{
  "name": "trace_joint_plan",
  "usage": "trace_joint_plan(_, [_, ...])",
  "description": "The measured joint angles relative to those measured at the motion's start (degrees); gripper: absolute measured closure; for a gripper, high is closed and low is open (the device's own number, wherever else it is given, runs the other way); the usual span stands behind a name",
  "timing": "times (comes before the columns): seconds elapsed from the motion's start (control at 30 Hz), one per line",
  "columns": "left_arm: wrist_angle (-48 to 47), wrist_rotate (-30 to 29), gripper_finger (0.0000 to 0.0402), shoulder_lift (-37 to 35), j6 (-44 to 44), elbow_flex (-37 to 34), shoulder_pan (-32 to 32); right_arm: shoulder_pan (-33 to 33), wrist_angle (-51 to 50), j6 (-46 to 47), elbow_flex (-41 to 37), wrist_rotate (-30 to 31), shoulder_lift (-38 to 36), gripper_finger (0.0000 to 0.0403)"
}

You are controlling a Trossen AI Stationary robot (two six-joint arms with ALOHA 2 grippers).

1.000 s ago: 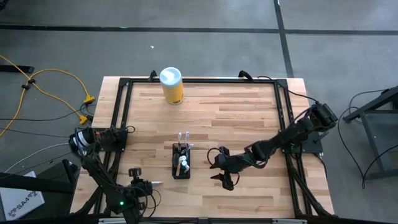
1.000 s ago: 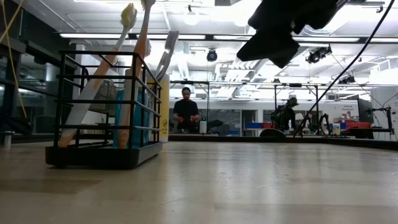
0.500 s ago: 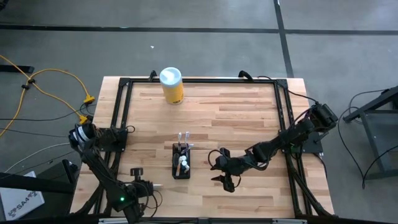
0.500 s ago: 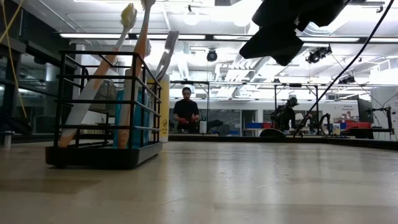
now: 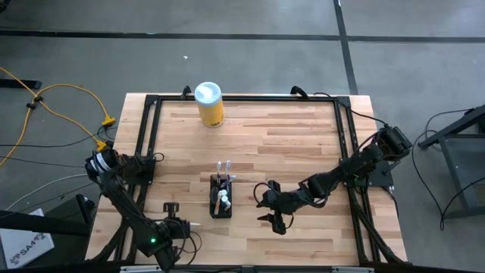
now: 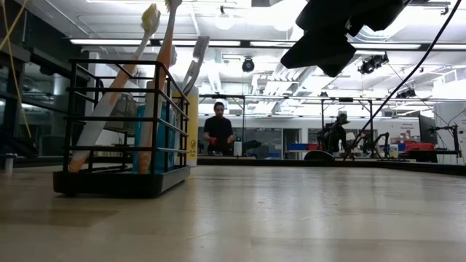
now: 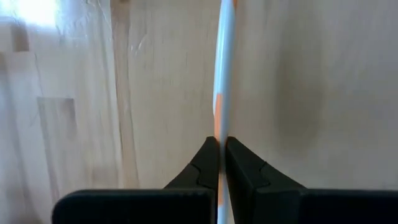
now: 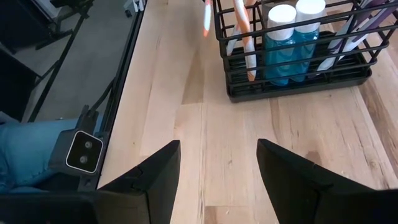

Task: Pick & Place toothbrushing station
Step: Put the orange toothbrush into the bottom section of the black wire organizer

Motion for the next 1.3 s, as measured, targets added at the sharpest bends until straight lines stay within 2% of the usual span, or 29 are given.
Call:
trace_joint_plan(0.17, [-7.1, -2.2, 0.0398, -0.1, 0.0, 5.6, -1.2, 0.0, 0.0, 0.1, 0.0, -0.2, 0.0, 0.0199])
trace_joint_plan(0.33, [-15.7, -7.8, 0.0399, -0.1, 2.2, 13.3, -2.9, 0.0, 0.0, 0.1, 0.0, -0.4, 0.0, 0.0199])
trace_joint_plan(0.53, [-17.3, -19.1, 0.0399, -0.1, 14.8, 21.2, -3.8, 0.0, 0.7, 0.3, 0.0, -0.8, 0.0, 0.0199])
trace_joint_plan(0.63, [-17.2, -23.5, 0.0399, -0.1, 22.2, 23.8, -3.5, 0.0, 3.2, 1.3, 0.0, -3.3, 0.0, 0.0199])
trace_joint_plan(0.73, [-15.9, -27.5, 0.0399, -0.1, 30.8, 25.3, -2.8, 0.0, 6.3, 1.6, 0.0, -6.5, 0.0, 0.0199])
trace_joint_plan(0.87, [-9.6, -31.9, 0.0399, -0.2, 48.8, 25.3, -1.7, 0.0, 11.1, 1.6, 0.0, -10.0, 0.0, 0.0199])
trace_joint_plan(1.17, [8.7, -39.6, 0.0399, 0.1, 86.2, 25.3, -0.4, -0.1, 20.8, 4.9, 0.0, -14.2, 0.0, 0.0199])
trace_joint_plan(1.3, [17.6, -40.8, 0.0399, 0.6, 103.4, 25.3, -0.9, -0.1, 25.4, 7.2, 0.0, -15.1, 0.0, 0.0199])
